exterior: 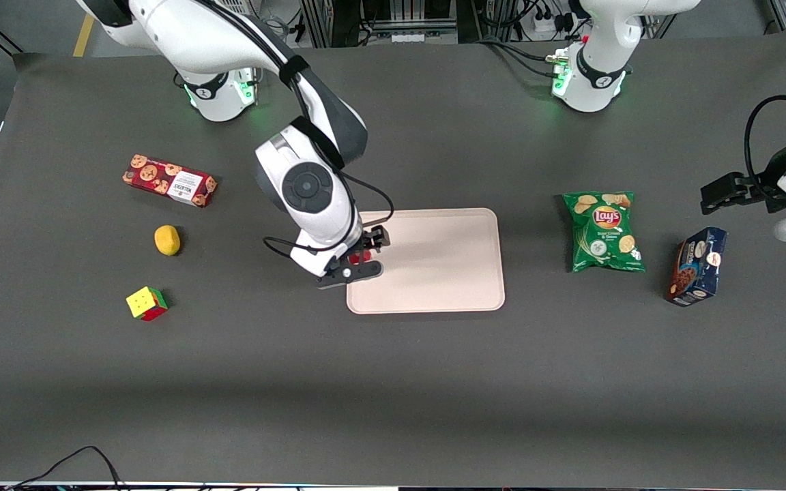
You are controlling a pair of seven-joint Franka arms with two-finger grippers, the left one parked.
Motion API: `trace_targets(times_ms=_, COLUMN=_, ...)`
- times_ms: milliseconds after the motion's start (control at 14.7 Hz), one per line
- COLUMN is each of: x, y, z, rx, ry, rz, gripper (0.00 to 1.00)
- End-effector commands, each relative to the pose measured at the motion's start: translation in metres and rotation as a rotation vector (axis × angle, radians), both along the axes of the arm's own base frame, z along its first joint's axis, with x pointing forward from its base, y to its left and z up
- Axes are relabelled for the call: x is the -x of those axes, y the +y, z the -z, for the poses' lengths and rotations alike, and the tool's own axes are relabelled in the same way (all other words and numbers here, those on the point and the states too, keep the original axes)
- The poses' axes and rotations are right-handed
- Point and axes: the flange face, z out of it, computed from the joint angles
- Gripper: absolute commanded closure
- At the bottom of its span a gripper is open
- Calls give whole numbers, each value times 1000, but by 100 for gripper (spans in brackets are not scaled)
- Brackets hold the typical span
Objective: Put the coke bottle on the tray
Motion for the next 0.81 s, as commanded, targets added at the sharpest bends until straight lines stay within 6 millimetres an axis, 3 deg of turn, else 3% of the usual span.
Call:
trace_targets(times_ms=0, x=6, y=-23, z=-96, rx=-25, ry=-41, rz=14, gripper=0)
trace_targets(times_ms=68, x=8, y=-43, z=-124, rx=-14, ry=-34, rz=34, gripper=0)
trace_targets(times_ms=272, x=0, y=-143, z=-200, rx=7, ry=-2, rz=159, gripper=0)
trace_targets(times_ms=407, x=6, y=-197, z=-232, rx=23, ry=18, rz=231, gripper=0)
trace_targets(times_ms=543, x=14, y=-243, z=-243, rx=24, ry=18, rz=303, gripper=0)
trace_targets(times_ms=747, x=35, y=-280, z=-244, rx=21, ry=-2, rz=362, gripper=0)
